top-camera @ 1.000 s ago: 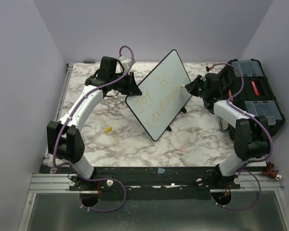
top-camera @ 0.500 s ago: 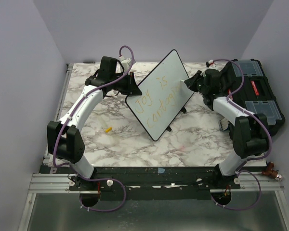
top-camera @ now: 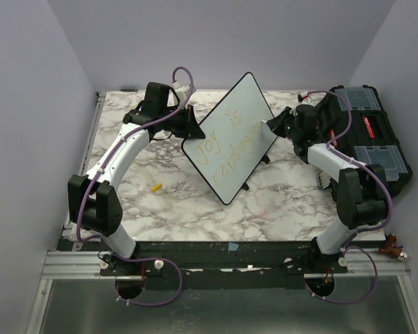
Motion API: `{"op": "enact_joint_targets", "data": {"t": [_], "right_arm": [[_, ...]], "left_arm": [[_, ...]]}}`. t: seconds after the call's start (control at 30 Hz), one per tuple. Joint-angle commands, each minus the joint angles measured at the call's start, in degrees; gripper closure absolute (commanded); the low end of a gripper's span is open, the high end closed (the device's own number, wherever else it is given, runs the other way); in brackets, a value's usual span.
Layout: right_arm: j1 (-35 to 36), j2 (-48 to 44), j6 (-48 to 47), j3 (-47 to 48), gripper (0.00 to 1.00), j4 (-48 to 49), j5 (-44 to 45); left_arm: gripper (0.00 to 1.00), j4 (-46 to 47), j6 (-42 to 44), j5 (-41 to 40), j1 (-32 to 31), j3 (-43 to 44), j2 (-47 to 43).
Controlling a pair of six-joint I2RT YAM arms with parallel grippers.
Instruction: Write a sentence on the whiteboard
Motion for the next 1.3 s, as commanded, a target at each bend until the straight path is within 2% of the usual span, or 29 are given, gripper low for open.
{"op": "enact_joint_targets", "data": {"t": [0.0,0.3,0.7,0.9,1.27], "right_arm": [[0.66,0.42,0.55,-3.28,0.99,-1.75,-2.74],[0.66,-0.21,-0.38,-5.05,0.99,-2.24,-1.16],[0.19,-3.99,-3.01,-2.75,0.99,-8.40,6.67],[-0.65,-6.39,-2.85,-1.33,0.99,-7.69,6.10],[-2.11,-2.58,-0.89,3.62,0.99,-5.90,2.38]], "left_arm": [[1.00,-2.31,6.43,-0.97,-1.56,0.00,0.51],[1.00,-2.30,6.34,-0.88,-1.55,-0.06,0.57],[1.00,-2.31,6.34,-1.17,-1.56,-0.10,0.28],[1.00,-2.23,6.25,-0.99,-1.56,0.01,0.40],[1.00,-2.27,6.43,-1.12,-1.56,-0.24,0.24]]}}
